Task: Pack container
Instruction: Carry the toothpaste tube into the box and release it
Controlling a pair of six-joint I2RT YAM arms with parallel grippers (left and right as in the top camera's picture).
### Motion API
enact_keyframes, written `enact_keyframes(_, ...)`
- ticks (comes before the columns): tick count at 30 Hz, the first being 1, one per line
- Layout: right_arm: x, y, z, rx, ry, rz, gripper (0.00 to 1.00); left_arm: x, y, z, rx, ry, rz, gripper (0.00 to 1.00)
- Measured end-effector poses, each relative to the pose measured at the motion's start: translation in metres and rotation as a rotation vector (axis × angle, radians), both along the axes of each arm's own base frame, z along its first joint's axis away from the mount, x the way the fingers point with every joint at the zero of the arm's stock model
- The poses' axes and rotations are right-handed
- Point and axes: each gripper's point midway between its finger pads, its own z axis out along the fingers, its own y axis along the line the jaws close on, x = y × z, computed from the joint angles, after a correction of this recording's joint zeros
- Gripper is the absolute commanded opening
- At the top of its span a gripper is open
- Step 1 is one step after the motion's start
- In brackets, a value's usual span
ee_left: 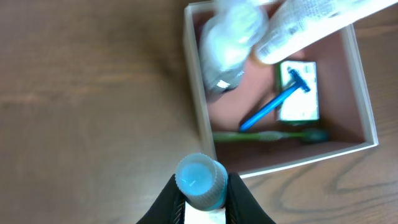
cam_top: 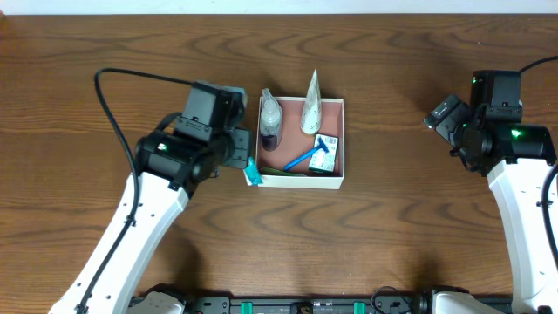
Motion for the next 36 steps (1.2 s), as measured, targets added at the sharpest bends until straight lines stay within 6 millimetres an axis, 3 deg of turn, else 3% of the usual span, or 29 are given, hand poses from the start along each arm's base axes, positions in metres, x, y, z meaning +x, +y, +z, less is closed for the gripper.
enact_keyframes(10,0.0,0.0,0.0,0.0,0.0,0.0,0.99,0.002,-0.072,0.021,0.096,-0.253,-0.442,0.06)
enact_keyframes(13,0.0,0.0,0.0,0.0,0.0,0.0,0.99,0.001,-0.09,0.019,0.158,-0.313,-0.588,0.06)
enact_keyframes(18,0.0,0.0,0.0,0.0,0.0,0.0,0.99,-0.002,-0.109,-0.011,0.272,-0.311,-0.799,0.06)
enact_keyframes(25,0.0,0.0,0.0,0.0,0.0,0.0,0.99,-0.003,-0.124,-0.078,0.377,-0.196,-0.991,0.06)
enact_keyframes(29,0.0,0.0,0.0,0.0,0.0,0.0,0.99,-0.002,-0.126,-0.098,0.4,-0.159,-1.03,0.47)
enact_keyframes(30,0.0,0.0,0.0,0.0,0.0,0.0,0.99,-0.001,-0.127,-0.099,0.401,-0.164,-1.034,0.77)
enact_keyframes(31,0.0,0.0,0.0,0.0,0.0,0.0,0.99,0.0,-0.128,-0.097,0.397,-0.172,-1.025,1.0)
enact_keyframes(36,0.0,0.0,0.0,0.0,0.0,0.0,0.99,0.001,-0.129,-0.07,0.347,-0.222,-0.939,0.98)
